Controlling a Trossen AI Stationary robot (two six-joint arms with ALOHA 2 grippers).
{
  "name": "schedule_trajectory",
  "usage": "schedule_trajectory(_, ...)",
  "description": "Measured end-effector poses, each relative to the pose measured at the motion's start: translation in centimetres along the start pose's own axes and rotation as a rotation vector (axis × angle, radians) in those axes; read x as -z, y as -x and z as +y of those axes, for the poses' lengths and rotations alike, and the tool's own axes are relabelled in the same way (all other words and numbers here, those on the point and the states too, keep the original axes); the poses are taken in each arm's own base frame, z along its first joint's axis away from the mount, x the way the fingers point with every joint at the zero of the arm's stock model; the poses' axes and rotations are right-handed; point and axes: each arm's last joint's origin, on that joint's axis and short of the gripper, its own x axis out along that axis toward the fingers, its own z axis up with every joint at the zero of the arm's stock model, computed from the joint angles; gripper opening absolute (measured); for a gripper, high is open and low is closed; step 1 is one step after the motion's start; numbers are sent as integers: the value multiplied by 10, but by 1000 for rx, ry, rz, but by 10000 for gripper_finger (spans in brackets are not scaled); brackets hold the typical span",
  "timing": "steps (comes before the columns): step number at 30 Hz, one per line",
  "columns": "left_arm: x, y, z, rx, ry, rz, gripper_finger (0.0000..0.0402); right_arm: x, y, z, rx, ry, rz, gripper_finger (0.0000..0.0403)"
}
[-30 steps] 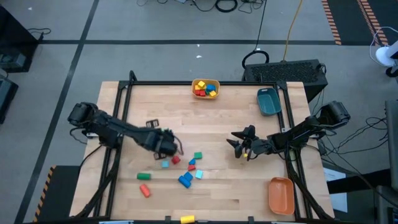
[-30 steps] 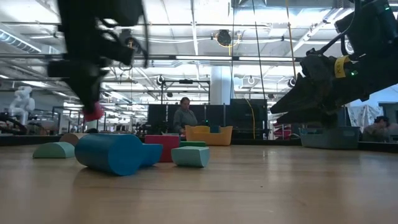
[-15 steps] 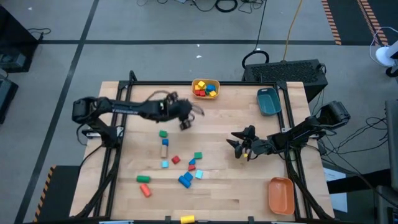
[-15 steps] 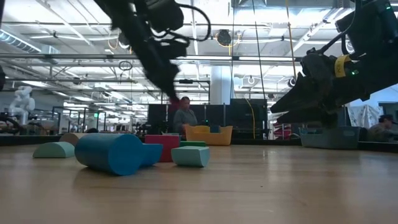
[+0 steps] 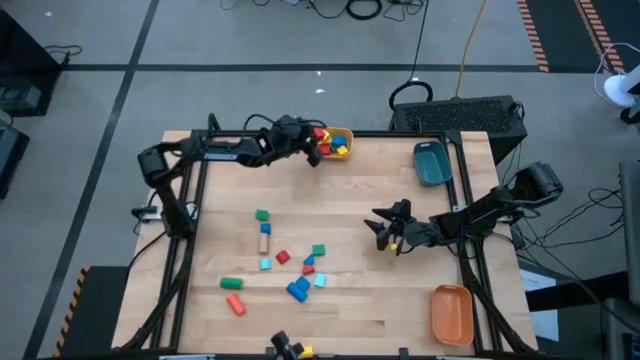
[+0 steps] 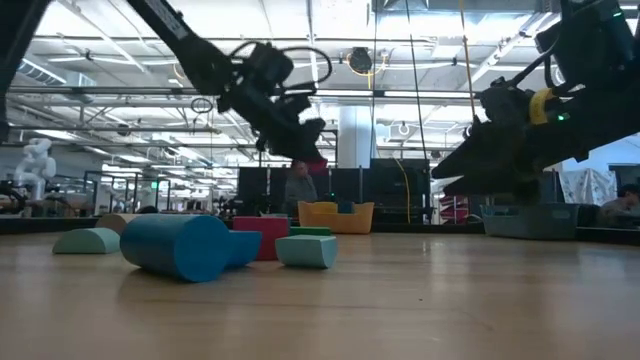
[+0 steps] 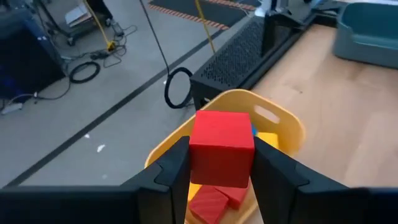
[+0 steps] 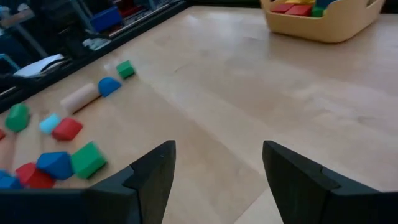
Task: Sort blocks by size
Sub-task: Put the red square block into the yellow bin
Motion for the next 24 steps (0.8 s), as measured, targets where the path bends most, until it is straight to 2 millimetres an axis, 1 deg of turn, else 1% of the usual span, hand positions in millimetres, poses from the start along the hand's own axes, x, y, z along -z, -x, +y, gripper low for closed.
schedule_trajectory(5,15,-18,7,4,23,14,138,-4,-5,-5,32,-13,-11,228)
schedule_trajectory(13,32,-35,13,49,34,32,138,-13,-15,-17,81,-22,-21,228)
schedule_trajectory(17,40,-41,12,52,31,54,138,-16,-18,-21,76,-32,-5,228)
schedule_trajectory(24,43,-43,12,50,31,62,153,-16,-19,-22,78,-36,-4,228)
